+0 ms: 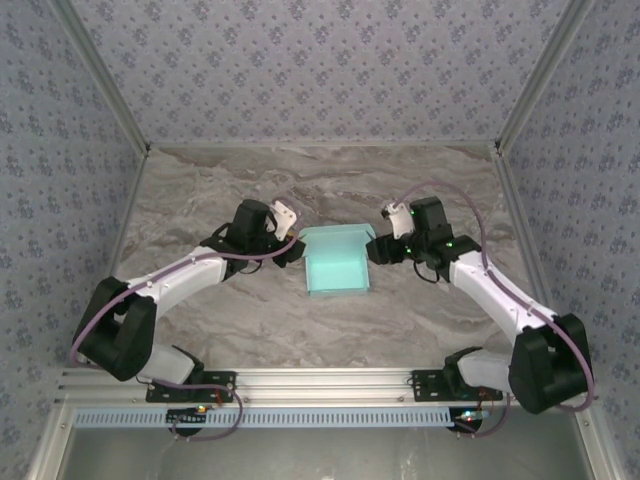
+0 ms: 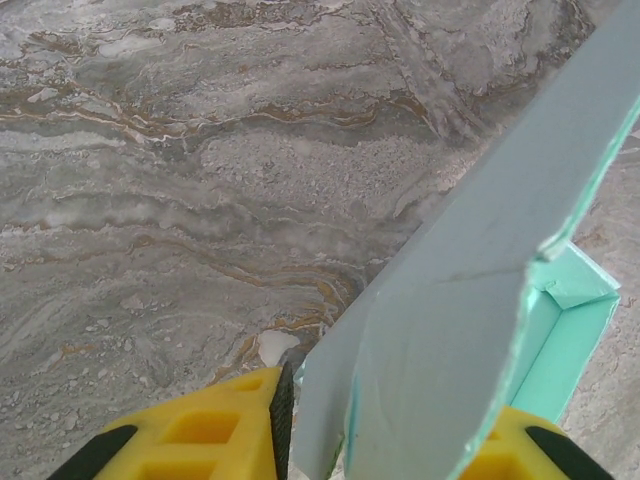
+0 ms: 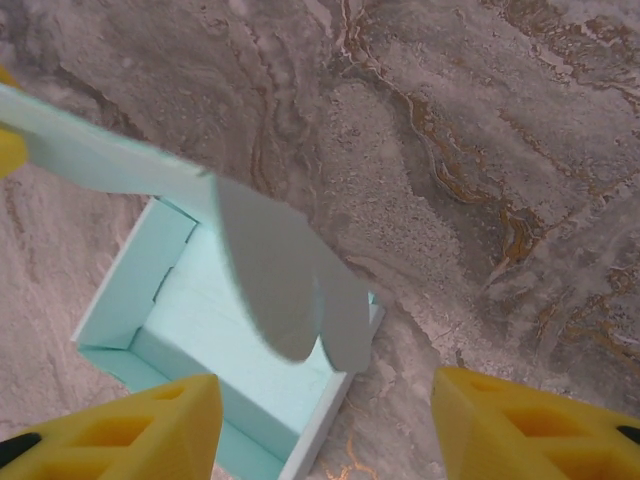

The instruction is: Fold the paper box

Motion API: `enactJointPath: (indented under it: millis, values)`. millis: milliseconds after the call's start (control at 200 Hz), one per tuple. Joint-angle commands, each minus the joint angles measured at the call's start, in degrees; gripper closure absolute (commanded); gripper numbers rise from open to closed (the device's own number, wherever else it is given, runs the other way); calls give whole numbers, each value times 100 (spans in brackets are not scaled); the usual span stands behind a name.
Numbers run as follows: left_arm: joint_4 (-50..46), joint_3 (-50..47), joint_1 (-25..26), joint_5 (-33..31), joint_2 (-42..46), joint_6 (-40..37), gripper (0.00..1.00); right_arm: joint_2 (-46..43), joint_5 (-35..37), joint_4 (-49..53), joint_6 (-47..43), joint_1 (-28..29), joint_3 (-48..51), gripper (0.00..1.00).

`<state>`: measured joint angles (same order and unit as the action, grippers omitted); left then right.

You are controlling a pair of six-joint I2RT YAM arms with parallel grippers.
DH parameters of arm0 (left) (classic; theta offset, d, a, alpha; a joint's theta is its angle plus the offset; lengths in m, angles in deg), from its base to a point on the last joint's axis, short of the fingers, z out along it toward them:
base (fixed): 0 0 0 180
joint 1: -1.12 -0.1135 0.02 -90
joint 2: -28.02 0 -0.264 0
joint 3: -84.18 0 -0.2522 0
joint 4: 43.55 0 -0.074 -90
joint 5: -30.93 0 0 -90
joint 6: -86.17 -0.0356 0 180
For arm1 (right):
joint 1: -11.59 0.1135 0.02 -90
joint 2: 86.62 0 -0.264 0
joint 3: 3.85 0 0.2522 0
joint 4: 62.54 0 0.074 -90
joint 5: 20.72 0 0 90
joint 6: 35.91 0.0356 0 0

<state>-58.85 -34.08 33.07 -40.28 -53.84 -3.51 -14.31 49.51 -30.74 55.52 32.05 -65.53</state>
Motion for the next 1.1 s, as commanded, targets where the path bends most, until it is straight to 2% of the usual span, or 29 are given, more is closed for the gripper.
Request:
enactJointPath:
  millis: [0,185,390,455,525,645,750,1094]
  values:
    - [-96,124,-15,107,88,43,71,280,-112,-82,-127,-6,-265,43]
    - [-122,126,-13,-37,26,197,74,502,-1,-254,-177,58,-336,50]
    - [-94,138,-7,-191,22,405,81,659,285,-308,-18,304,-444,68]
    - [-83,143,3,-235,31,517,84,623,786,-349,232,484,-440,78]
    - [-29,150,27,-312,33,721,88,466,1576,-500,608,784,-296,84]
    - [16,156,159,-610,14,1060,100,105,2887,-972,1336,1410,161,87]
    - [209,80,308,-751,15,1341,100,-88,3867,-1159,1917,1776,433,91]
    - [822,-295,841,-1239,-52,2413,100,-48,5251,-1318,2806,2833,766,94]
